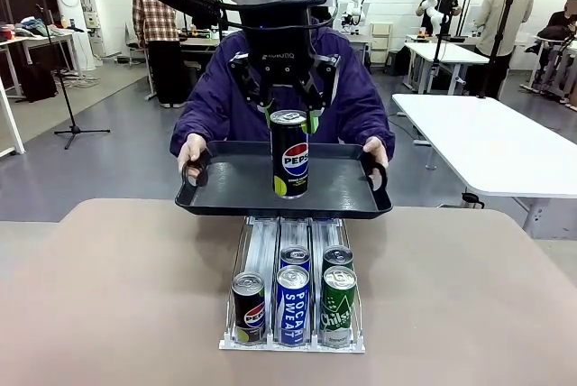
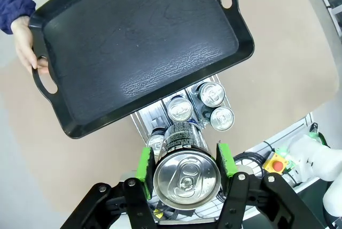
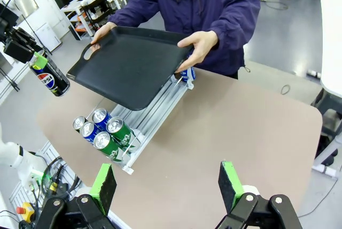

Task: Retrieve and hand over the desired beverage to the person.
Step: Place the picked can on the Handle tray extended by the person.

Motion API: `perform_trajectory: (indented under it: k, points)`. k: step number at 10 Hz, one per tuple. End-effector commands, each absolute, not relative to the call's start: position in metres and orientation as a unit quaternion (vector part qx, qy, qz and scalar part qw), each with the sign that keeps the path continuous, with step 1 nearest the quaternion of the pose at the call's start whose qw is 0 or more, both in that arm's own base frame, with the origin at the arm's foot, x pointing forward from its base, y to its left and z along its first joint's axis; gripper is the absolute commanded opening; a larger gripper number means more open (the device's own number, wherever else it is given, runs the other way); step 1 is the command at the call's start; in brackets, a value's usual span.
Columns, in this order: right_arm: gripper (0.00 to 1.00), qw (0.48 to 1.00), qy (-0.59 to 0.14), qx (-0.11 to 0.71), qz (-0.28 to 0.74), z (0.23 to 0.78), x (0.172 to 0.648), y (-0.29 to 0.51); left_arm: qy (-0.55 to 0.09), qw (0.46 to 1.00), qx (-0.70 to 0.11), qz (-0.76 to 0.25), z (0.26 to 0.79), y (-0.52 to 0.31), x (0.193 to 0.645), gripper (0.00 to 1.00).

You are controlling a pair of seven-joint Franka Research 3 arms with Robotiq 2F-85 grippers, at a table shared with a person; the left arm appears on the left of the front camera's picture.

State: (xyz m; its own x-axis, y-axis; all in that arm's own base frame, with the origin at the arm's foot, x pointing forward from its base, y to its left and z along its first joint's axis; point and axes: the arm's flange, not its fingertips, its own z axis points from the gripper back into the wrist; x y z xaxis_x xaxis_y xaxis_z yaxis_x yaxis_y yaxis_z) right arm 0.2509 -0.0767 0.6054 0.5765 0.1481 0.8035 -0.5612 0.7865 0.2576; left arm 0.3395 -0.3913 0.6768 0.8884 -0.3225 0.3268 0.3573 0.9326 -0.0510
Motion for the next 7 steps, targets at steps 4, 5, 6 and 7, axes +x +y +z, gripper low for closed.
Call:
perform_trajectory:
  k: [4,5,6,7]
  points:
    - [1.00,0.847,-0.409,0.262,0.213,0.604,0.252,-0.077,-0.167,0.972,-0.036,-0.161,0.665,-0.357,0.376,0.58]
    - [1.00,0.847,-0.409,0.262,0.213,0.604,0.252,-0.077,-0.158,0.975,-0.027,-0.153,0.658,-0.337,0.391,0.58]
    - [1.00,0.847,-0.409,0.262,0.213,0.604,0.252,-0.077,-0.160,0.976,-0.022,-0.147,0.650,-0.318,0.404,0.58]
    - [1.00,0.847,-0.409,0.262,0.213,0.604,0.252,-0.077,-0.161,0.980,-0.023,-0.116,0.643,-0.300,0.420,0.58]
